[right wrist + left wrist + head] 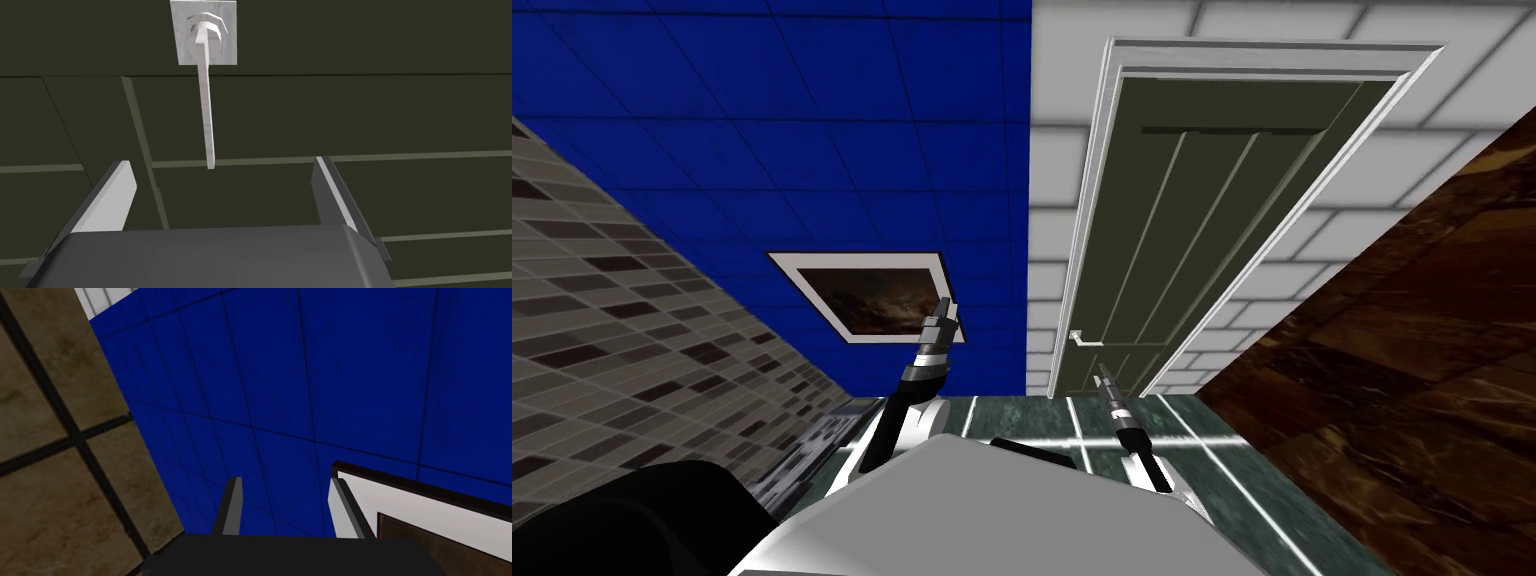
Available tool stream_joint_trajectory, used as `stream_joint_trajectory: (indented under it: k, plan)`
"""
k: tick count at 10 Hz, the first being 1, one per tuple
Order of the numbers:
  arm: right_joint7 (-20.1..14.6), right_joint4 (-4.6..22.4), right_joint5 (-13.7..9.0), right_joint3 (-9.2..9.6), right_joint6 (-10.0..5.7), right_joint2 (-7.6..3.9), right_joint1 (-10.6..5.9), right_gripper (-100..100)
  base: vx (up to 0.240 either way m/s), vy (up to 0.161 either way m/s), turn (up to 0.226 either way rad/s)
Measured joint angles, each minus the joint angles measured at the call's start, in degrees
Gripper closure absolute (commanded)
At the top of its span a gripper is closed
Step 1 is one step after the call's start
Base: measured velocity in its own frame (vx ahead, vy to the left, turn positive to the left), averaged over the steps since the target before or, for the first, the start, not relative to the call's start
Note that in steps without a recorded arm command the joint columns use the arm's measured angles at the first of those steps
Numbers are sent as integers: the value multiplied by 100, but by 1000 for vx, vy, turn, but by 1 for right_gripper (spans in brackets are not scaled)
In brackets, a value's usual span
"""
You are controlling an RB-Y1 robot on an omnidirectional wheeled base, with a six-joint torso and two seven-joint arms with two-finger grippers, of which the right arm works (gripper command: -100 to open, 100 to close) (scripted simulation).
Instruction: Pull the door open
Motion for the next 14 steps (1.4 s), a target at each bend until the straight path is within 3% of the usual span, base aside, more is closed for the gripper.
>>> stream_joint_trajectory:
  k: [6,8,9,11,14]
  plan:
    - [-67,544,29,-15,-157,-56,-218,-100,19,-50,110]
    - [-1,505,-175,-52,-108,-104,-156,-100,56,1,251]
    - [71,731,-289,-89,-199,-127,-248,-100,67,6,169]
    - [151,525,-497,-116,-126,-159,-68,-100,57,-8,197]
    - [313,542,-871,-194,-59,-220,-22,-100,69,-17,218]
